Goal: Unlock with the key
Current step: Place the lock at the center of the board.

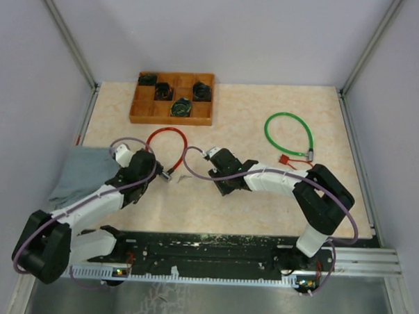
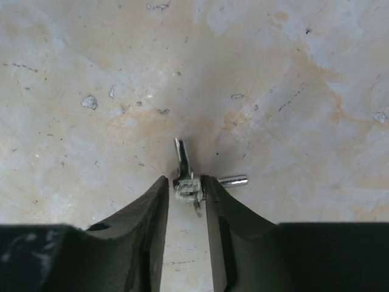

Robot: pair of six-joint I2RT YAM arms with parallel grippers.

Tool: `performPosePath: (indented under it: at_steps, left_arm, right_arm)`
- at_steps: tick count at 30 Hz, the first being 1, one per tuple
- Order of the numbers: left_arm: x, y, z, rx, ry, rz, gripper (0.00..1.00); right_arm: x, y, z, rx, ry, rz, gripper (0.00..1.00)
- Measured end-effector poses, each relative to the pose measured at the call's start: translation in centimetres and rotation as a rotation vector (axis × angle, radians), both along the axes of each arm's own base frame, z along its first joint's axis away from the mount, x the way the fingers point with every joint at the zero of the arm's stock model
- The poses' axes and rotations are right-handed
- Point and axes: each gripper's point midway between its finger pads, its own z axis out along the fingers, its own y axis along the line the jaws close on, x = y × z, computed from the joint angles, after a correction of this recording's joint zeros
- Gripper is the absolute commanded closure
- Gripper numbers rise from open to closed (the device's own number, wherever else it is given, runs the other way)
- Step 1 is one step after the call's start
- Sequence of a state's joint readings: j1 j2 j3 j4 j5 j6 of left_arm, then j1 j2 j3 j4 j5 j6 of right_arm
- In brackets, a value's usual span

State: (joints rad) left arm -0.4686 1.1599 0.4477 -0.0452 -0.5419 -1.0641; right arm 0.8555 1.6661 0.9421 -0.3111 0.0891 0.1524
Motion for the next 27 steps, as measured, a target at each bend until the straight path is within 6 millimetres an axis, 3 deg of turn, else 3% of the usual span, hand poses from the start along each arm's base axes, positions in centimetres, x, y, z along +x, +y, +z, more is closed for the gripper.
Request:
performPosePath:
  at_steps: [8,13,17,20,23,27]
  left_arm:
    - [-0.7,1.2,5.2,0.101,-0.094,-0.078,0.12]
    - [-1.2,1.7,5.7,0.151,-0.121,-0.116,0.01]
    - [-1.6,1.8,5.4,0.190,-0.113,-0.149,0.01]
    - [-1.7,1.4,5.4,0.210,-0.115,-0.181,0.01]
    - [-1.8,0.9,5.5,0.225,-0.118,-0.209,0.01]
    - [-1.8,0.4,5.6,0.236,-0.123,-0.240,0.01]
  right_arm:
    - [-0.5,-1.4,-0.3,-0.093,0.048,-0.023,0.47]
    - [0.2,-3.0,0.9,-0.129,0.072,-0.067,0.44]
    - [3.8,-6.3,3.7,-0.100,0.044,-0.197,0.42]
    - [8.1,-9.6,6.2,-0.059,-0.005,-0.334,0.42]
    - [11.7,-14.3,7.9,-0.036,-0.048,-0.487,0.43]
    - [15.0,-20.2,8.0,-0.036,-0.061,-0.661,0.44]
